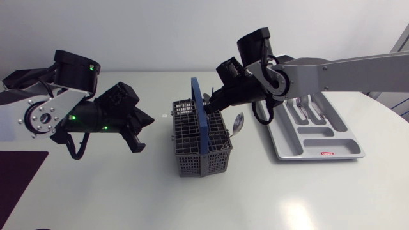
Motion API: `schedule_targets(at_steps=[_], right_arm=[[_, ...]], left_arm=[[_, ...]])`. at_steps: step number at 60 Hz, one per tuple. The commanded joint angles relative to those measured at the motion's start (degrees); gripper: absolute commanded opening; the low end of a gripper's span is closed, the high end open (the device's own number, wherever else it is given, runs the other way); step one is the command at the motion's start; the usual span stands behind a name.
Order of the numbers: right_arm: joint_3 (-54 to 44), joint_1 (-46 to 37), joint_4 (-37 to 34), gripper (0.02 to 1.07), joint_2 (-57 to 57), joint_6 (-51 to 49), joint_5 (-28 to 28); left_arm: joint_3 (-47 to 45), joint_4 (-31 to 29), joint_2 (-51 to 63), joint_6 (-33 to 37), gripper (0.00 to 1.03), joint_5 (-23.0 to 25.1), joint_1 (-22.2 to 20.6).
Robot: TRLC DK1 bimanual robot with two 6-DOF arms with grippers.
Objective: Unload the cutlery basket into the drawer organizer.
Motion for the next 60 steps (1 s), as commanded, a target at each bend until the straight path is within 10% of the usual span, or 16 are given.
schedule_targets(at_steps=[1, 60], right_arm=[[1.1, 0.4, -0.3, 0.08, 0.7, 0.6, 1.6], [6.3, -0.7, -20.0, 0.08, -22.0, 1.7, 1.7]], left_arm=[[-1.2, 0.4, -1.2, 0.7, 0.18, 0.5, 0.4], [-1.2, -0.4, -3.9, 0.2, 0.18, 0.5, -0.9]])
